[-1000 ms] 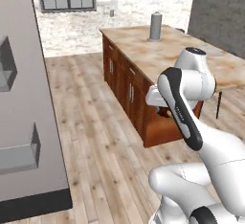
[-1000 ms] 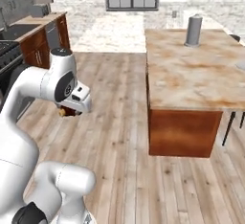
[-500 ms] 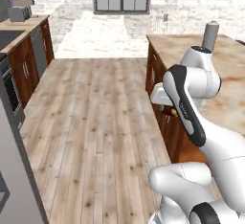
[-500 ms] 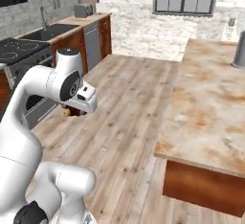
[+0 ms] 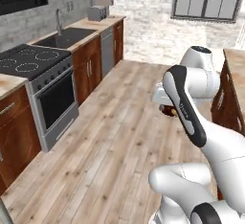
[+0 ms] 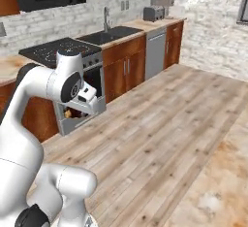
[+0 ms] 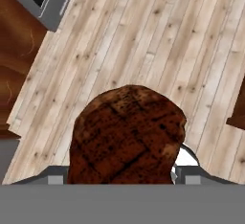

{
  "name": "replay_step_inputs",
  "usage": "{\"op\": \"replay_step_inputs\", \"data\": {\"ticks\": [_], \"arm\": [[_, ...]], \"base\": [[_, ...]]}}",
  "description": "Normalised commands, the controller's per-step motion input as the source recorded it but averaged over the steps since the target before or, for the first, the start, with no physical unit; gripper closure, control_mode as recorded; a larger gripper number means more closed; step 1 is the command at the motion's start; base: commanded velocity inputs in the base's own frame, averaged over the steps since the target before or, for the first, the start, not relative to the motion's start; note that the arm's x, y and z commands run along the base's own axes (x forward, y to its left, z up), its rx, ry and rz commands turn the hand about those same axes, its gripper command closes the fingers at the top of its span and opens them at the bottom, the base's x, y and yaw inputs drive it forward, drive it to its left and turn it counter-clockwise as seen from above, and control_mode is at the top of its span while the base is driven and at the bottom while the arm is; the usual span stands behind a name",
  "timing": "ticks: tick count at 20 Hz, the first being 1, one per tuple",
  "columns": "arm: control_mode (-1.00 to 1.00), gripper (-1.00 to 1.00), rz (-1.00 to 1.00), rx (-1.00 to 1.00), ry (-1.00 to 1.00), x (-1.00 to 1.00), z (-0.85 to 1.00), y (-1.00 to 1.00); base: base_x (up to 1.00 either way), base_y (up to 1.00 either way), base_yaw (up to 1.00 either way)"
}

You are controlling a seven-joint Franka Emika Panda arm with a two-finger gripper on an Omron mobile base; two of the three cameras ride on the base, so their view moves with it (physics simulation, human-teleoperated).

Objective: Take the steak from the fridge and place it on the digital scale on the counter by the fridge. Wait a few seconds for a reading, then move it to the plate on the dining counter.

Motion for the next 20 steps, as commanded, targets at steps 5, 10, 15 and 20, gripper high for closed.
{"op": "replay_step_inputs", "data": {"ticks": [5, 10, 15, 20], "arm": [[1.0, 1.0, 0.0, 0.0, 0.0, 0.0, 0.0, 0.0], [1.0, 1.0, 0.0, 0.0, 0.0, 0.0, 0.0, 0.0], [1.0, 1.0, 0.0, 0.0, 0.0, 0.0, 0.0, 0.0], [1.0, 1.0, 0.0, 0.0, 0.0, 0.0, 0.0, 0.0]], "base": [[1.0, -0.15, 0.6], [1.0, 0.26, 0.53], [1.0, 0.75, 0.24], [1.0, 0.57, 0.28]]}}
